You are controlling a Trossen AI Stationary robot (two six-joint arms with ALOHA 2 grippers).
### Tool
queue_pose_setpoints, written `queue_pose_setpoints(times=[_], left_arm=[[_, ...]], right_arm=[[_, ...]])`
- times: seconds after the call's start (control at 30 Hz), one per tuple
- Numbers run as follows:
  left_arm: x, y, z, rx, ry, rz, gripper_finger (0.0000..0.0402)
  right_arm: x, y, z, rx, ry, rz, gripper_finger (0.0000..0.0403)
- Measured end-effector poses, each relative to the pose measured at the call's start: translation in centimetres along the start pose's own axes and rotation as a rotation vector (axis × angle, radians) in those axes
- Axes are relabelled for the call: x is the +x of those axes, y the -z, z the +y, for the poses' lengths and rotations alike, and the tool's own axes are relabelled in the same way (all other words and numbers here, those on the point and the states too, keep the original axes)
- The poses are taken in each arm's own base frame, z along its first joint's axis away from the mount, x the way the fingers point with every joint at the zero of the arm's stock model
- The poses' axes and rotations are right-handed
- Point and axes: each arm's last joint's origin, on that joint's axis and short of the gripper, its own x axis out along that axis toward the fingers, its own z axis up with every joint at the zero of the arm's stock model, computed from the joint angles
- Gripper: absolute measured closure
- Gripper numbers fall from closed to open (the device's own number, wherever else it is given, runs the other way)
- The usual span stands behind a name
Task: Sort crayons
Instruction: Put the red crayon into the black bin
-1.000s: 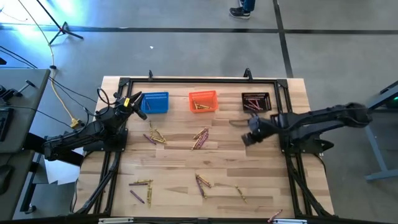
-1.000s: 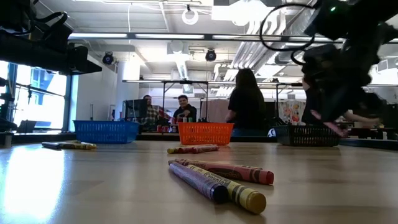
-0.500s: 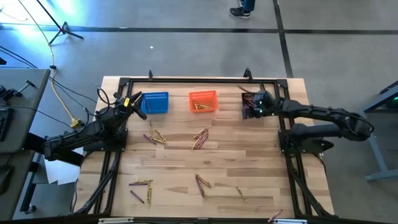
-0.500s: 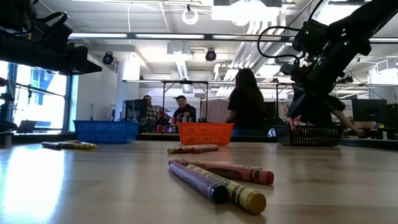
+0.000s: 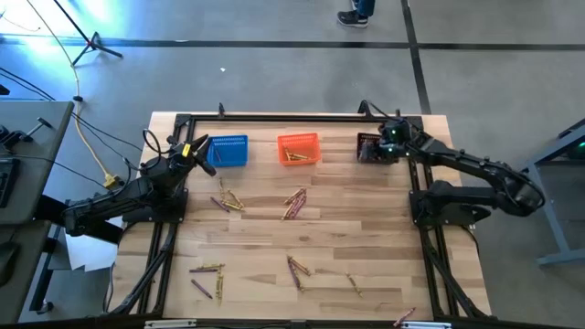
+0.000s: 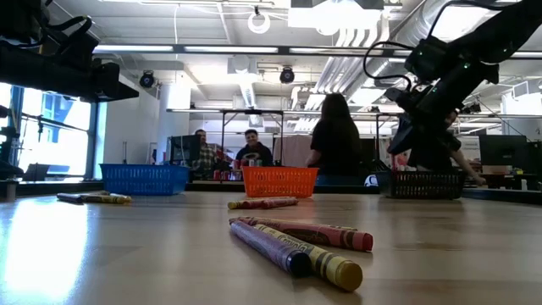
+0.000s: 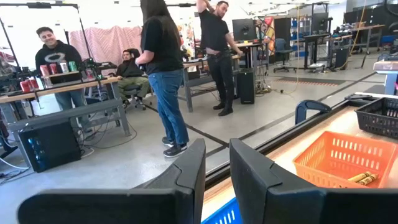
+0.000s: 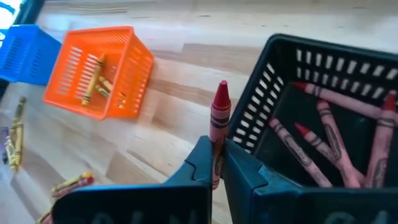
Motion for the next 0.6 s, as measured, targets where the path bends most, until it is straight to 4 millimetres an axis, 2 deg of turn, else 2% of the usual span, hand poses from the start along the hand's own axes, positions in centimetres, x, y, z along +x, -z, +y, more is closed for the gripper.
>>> queue_pose_setpoints(times=[0.3,0.47,0.6], left_arm=[[0.0,0.0,0.0,0.0,0.0,0.0,0.0342],[0.0,0.0,0.0,0.0,0.0,0.0,0.0342],[0.0,0.0,0.0,0.0,0.0,0.0,0.0342]], right_arm=[[-0.4,-1.1,-1.6,-0.018,0.066,-0.066,0.0397],[-0.7,-1.8,-2.1,0.012,-0.008,-0.076,0.0398],[-1.0,-2.3,-2.6,0.029,0.002,-0.121,0.0398]])
